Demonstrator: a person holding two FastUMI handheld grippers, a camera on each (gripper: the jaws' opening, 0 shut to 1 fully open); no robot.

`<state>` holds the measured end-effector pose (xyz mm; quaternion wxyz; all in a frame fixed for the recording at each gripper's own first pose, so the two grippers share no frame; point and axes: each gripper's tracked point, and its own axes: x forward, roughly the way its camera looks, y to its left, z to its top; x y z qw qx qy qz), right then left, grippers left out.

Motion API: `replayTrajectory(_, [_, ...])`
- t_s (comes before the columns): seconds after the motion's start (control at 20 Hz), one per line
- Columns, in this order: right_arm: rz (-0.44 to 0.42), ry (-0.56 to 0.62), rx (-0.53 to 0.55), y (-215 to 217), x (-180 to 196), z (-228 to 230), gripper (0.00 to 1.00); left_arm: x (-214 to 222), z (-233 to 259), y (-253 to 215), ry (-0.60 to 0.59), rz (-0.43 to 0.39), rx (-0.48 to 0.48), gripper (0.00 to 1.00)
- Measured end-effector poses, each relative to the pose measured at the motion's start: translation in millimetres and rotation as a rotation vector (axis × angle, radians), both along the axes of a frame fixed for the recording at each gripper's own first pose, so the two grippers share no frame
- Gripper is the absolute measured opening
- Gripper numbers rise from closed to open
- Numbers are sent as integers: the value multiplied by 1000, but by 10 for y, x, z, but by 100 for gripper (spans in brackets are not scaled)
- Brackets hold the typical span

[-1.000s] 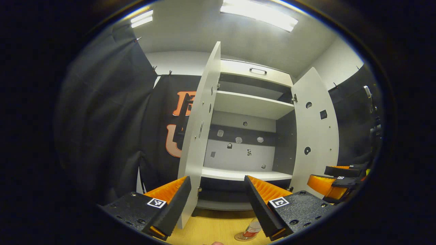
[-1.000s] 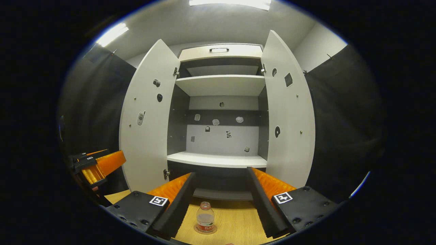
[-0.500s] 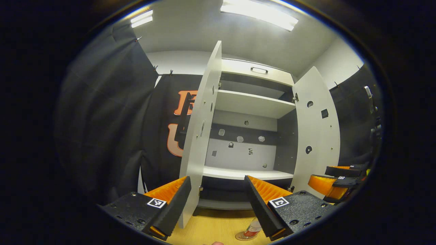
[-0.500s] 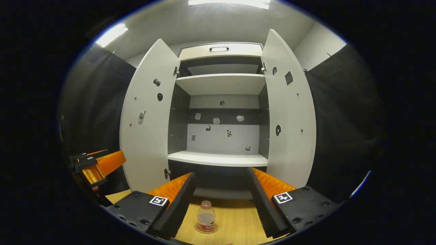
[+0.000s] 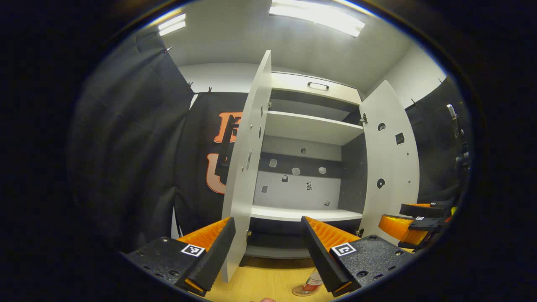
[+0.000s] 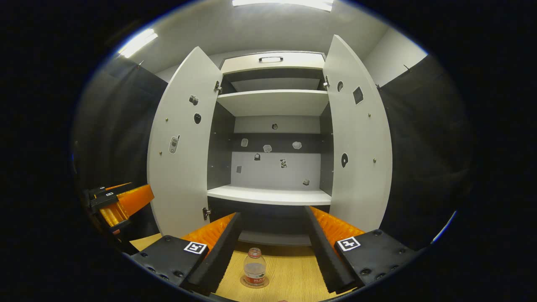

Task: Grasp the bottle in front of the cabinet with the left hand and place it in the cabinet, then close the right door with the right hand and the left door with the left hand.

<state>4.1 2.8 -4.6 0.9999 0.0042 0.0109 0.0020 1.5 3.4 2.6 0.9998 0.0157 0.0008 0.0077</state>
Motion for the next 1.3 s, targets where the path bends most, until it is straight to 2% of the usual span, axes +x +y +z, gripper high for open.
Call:
replayTrajectory(0.15, [-9, 9, -2, -8, -27, -25, 97, 72, -33, -101, 6, -24, 6, 94])
replayTrajectory(0.35, [-71, -16, -31, -200, -143, 45, 97, 255, -352, -638, 65, -177, -80, 94])
replayTrajectory(0.65, [-202, 34, -65, -653, -408, 3, 97, 494, -1389, -1380, 174, -340, -100, 95])
replayTrajectory(0.85, [-275, 75, -102, -918, -587, -18, 97, 623, -2135, -1484, 223, -294, -35, 95])
replayTrajectory(0.95, [-305, 93, -95, -1003, -618, -35, 97, 593, -2489, -1530, 267, -298, -4, 95])
replayTrajectory(1.05, [-328, 100, -73, -1065, -612, -24, 97, 530, -2785, -1563, 310, -297, -12, 95])
replayTrajectory(1.3, [-285, 92, -61, -1157, -495, 23, 97, 449, -3274, -1584, 387, -250, -43, 95])
